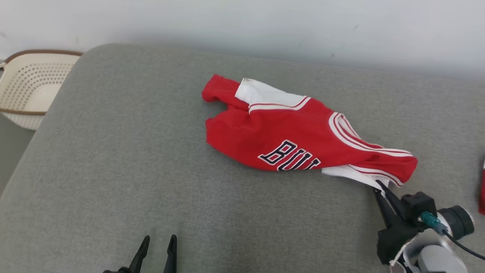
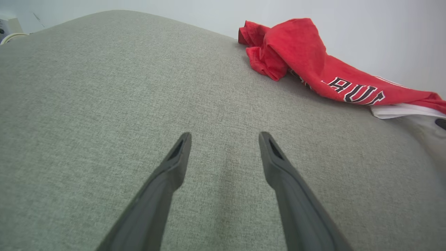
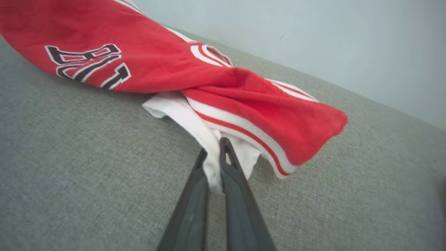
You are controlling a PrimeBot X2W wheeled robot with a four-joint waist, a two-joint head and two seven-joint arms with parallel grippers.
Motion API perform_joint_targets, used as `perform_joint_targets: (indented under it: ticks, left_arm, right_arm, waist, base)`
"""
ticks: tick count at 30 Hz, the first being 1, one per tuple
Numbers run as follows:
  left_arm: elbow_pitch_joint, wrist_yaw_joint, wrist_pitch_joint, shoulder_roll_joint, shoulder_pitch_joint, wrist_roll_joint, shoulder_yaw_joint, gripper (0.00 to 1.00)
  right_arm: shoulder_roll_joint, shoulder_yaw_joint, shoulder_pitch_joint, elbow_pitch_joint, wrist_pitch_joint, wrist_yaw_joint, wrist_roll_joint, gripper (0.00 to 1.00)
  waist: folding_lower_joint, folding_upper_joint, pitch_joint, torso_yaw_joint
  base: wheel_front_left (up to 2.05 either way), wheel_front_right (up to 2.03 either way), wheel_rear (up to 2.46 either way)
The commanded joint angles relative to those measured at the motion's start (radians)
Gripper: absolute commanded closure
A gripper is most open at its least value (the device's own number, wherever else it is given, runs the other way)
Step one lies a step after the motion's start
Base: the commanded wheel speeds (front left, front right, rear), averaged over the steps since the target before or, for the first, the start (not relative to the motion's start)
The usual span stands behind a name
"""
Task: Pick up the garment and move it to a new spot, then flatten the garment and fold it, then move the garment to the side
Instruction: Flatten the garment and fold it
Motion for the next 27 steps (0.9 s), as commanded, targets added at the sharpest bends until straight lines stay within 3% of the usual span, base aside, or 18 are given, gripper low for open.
perform_joint_targets:
  ticks: [1,7,12,19,20,22,27]
  left_arm:
    - [0.002,0.0,-0.004,0.001,0.018,0.003,0.003,0.0]
    - [0.005,-0.005,-0.004,0.001,0.028,0.008,0.011,0.0]
    - [0.008,-0.01,-0.004,0.001,0.021,0.006,-0.003,0.0]
    - [0.007,-0.012,-0.004,0.001,0.011,0.013,-0.005,0.0]
    - [0.007,-0.013,-0.004,0.001,0.008,0.016,0.0,0.0]
    - [0.003,-0.015,-0.004,0.001,-0.001,0.018,0.003,0.0]
    - [-0.006,-0.026,-0.004,0.001,-0.022,0.028,0.003,0.0]
  right_arm:
    - [-0.022,0.013,0.019,-0.03,-0.007,-0.001,0.016,1.0]
    - [-0.132,0.003,0.07,-0.242,-0.027,-0.001,0.102,1.0]
    - [-0.171,0.039,0.112,-0.354,-0.032,-0.001,0.142,1.0]
    - [-0.268,0.213,0.202,-0.398,0.017,-0.001,0.248,1.0]
    - [-0.317,0.259,0.217,-0.406,0.031,-0.001,0.287,1.0]
    - [-0.351,0.307,0.234,-0.421,0.043,-0.001,0.333,1.0]
    - [-0.409,0.317,0.252,-0.407,0.053,-0.001,0.409,1.0]
  waist:
    - [0.0,-0.0001,-0.025,-0.035]
    - [0.0,-0.0001,-0.05,-0.094]
    - [0.0,-0.0001,-0.058,-0.116]
    - [0.0,-0.0001,-0.059,-0.123]
    - [0.0,-0.0001,-0.058,-0.128]
    - [0.0,-0.0001,-0.056,-0.136]
    - [0.0,-0.0001,-0.051,-0.152]
  base:
    - [0.0,0.0,0.0]
    - [0.0,0.0,0.0]
    - [0.0,0.0,0.0]
    - [0.0,0.0,0.0]
    - [0.0,0.0,0.0]
    - [0.0,0.0,0.0]
    - [0.0,0.0,0.0]
